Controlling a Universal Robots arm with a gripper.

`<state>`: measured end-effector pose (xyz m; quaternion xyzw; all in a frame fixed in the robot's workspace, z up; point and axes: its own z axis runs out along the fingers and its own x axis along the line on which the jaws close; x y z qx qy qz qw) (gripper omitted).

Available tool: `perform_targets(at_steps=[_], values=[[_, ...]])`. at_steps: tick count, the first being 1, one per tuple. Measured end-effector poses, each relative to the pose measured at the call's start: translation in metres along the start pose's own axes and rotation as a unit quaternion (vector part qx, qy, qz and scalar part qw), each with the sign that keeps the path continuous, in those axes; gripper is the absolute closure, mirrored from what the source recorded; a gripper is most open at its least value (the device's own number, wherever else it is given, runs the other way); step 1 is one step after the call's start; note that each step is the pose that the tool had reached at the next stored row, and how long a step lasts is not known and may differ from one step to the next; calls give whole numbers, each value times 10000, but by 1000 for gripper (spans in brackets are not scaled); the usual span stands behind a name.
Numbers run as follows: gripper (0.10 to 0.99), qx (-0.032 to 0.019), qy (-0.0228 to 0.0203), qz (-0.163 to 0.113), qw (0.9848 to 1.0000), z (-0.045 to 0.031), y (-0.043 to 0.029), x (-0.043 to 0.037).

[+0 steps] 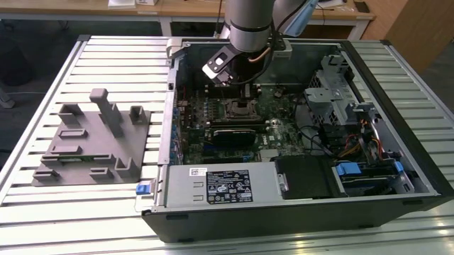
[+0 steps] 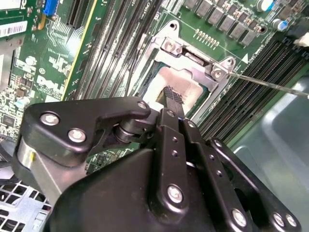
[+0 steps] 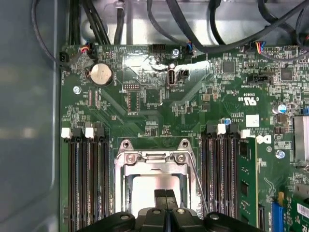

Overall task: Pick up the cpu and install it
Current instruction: 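Install the first cpu locking lever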

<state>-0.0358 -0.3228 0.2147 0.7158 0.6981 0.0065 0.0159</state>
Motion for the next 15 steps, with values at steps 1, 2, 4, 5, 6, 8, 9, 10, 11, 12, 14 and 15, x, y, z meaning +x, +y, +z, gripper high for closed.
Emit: perform_targets(at_steps=[1, 2, 4, 5, 6, 8, 9, 10, 11, 12, 14, 15], values=[[980, 0, 0, 0, 10000, 0, 2, 0], [980, 0, -1, 1, 10000, 0, 3, 0], [980, 1, -3, 1, 10000, -6, 5, 0], [980, 1, -1, 0, 10000, -13, 5, 0], [980, 0, 0, 0, 10000, -24, 6, 0], [980, 0, -1, 0, 10000, -52, 7, 0], [980, 0, -1, 0, 10000, -69, 8, 0], [980, 0, 0, 0, 10000, -94, 10, -1], [980, 0, 0, 0, 10000, -119, 10, -1], [980, 0, 0, 0, 10000, -146, 11, -2], [980, 0, 0, 0, 10000, -215, 14, -2], [980, 0, 0, 1, 10000, -251, 15, -3]])
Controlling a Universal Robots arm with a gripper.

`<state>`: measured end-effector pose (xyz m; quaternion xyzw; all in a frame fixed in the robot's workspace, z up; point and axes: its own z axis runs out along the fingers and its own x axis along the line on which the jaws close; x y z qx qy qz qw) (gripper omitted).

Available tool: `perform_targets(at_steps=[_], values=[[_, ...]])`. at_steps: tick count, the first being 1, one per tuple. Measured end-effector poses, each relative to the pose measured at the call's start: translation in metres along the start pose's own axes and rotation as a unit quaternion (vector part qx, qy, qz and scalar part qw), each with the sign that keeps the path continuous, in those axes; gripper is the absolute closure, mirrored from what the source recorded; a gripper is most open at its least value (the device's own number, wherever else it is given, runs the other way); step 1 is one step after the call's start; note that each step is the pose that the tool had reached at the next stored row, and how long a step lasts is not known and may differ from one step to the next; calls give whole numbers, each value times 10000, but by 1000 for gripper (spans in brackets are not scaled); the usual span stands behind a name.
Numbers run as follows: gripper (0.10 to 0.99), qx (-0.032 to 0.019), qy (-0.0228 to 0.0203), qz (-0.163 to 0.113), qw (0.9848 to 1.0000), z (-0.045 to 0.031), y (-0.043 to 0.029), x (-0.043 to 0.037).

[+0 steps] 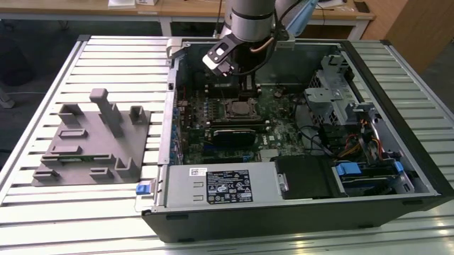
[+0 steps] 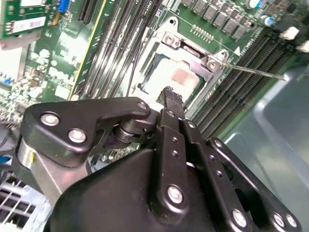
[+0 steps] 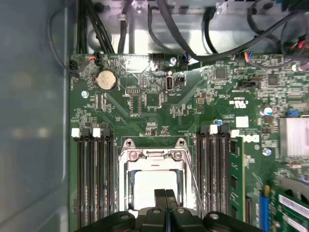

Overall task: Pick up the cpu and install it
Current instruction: 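Install the first cpu locking lever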

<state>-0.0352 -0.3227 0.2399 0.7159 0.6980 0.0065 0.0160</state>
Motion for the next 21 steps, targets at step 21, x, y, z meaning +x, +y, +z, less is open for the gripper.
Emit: perform_targets(at_steps=[21], values=[[980, -13, 32, -1018, 9948, -376, 11, -5]])
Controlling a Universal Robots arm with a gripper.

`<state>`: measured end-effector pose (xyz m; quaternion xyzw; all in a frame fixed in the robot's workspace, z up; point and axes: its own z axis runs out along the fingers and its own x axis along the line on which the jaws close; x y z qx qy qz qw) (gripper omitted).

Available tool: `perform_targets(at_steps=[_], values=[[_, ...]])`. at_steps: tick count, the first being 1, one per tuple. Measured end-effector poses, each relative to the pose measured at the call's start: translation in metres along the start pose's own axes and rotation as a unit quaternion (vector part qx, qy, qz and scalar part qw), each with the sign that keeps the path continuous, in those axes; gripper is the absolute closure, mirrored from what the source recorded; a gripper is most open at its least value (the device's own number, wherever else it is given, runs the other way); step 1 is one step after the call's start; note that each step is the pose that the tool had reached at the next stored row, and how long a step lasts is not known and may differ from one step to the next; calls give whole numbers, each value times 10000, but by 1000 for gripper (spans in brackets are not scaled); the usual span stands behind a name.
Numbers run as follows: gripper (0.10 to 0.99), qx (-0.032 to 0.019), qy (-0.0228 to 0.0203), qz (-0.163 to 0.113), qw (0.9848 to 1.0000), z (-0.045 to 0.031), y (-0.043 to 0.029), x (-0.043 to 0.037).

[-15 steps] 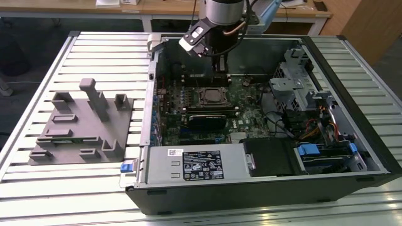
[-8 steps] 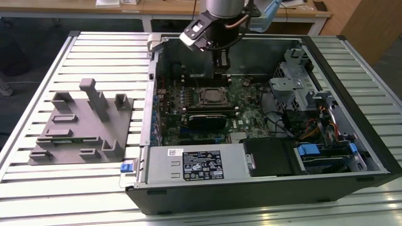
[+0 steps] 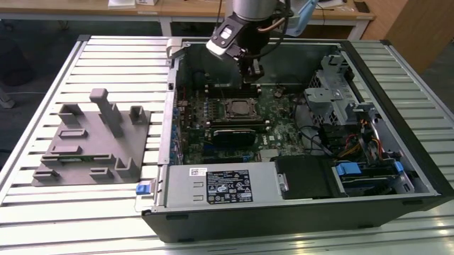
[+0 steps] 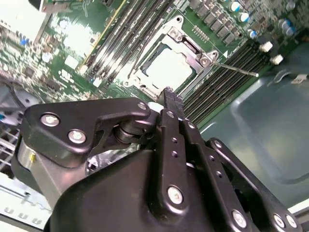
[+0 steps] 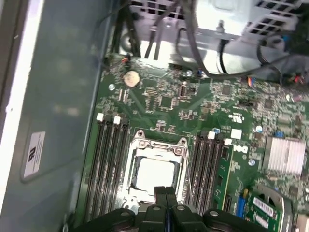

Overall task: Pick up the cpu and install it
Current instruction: 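Install the first cpu locking lever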

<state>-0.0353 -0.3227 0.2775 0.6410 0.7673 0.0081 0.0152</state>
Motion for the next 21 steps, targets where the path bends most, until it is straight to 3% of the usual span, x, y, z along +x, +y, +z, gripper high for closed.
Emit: perform_targets(at_steps=[7, 21], values=[[980, -8, 18, -566, 9984, 2, 0, 0], [980, -17, 42, -1300, 9915, 4, 0, 0]])
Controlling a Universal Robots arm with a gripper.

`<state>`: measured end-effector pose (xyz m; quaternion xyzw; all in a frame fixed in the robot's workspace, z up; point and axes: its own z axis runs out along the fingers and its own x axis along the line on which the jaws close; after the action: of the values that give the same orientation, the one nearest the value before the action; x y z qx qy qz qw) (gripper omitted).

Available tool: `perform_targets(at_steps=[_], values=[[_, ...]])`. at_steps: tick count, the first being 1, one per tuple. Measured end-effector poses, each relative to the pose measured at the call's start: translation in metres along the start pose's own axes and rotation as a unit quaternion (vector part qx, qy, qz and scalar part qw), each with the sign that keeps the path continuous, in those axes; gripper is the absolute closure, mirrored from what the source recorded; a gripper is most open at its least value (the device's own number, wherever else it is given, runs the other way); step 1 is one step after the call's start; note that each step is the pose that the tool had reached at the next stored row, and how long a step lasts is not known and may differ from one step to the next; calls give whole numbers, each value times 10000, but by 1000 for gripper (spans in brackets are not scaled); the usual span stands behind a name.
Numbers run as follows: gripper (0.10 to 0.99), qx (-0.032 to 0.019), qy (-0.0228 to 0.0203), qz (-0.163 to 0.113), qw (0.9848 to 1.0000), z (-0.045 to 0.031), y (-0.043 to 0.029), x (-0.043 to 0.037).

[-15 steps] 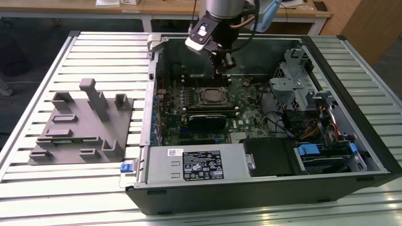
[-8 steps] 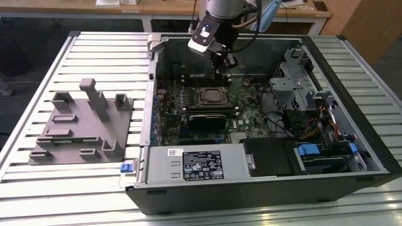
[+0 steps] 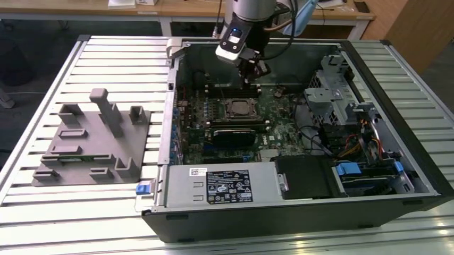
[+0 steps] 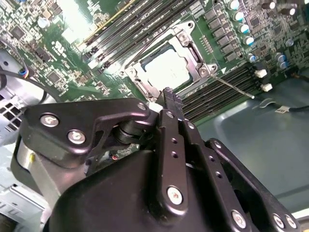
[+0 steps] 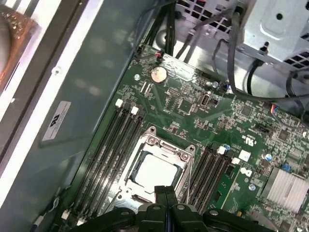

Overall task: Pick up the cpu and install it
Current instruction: 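Install the first cpu locking lever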

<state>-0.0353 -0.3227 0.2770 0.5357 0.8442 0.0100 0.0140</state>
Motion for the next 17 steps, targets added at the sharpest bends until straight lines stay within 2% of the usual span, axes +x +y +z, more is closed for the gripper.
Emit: perform_targets(at_steps=[9, 13, 17], values=[[980, -6, 14, -440, 9990, 1, 0, 0], [980, -8, 21, -654, 9979, 1, 0, 0], [980, -12, 28, -891, 9960, 1, 0, -1]])
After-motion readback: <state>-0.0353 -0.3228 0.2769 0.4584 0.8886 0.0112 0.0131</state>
